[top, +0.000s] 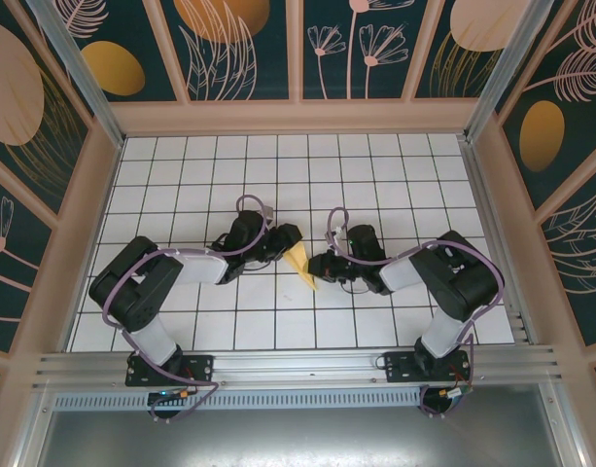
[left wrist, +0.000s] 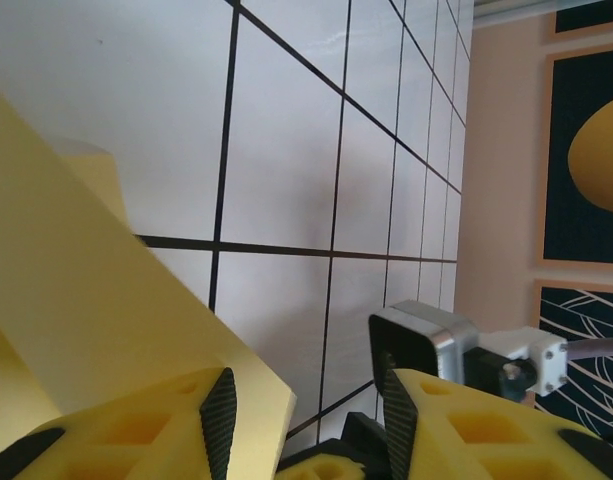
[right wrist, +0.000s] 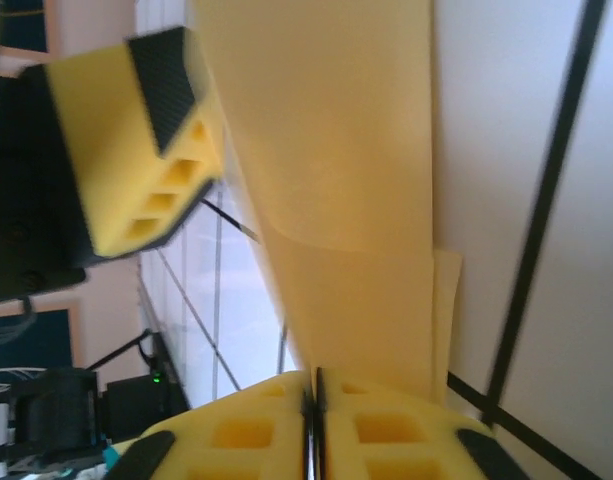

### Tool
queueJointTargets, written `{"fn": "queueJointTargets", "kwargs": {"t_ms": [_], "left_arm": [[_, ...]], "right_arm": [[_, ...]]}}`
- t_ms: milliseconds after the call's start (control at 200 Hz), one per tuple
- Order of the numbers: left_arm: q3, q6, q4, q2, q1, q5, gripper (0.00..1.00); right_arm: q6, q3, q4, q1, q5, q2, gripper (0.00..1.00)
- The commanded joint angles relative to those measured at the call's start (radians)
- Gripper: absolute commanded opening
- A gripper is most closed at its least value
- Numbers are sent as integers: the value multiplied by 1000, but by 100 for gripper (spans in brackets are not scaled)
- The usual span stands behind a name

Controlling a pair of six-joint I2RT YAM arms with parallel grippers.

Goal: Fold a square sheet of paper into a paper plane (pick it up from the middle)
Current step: Fold the wing for the fifth time at the center of the table.

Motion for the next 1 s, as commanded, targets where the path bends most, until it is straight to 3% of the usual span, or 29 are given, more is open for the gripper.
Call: {"fn": "queueJointTargets", "kwargs": {"t_ms": [0, 185, 495, 996], "left_arm": [[29, -4, 28, 37, -6, 4, 46], [37, -4, 21, 51, -6, 5, 46], [39, 0, 6, 49, -6, -6, 46], [42, 0, 0, 52, -6, -6, 45]], "right_arm": [[-80, 25, -91, 10, 59, -46, 17], [-135, 38, -137, 35, 93, -49, 27], [-234, 54, -221, 74, 199, -101, 33], [-452, 163, -435, 234, 553, -89, 37]]}}
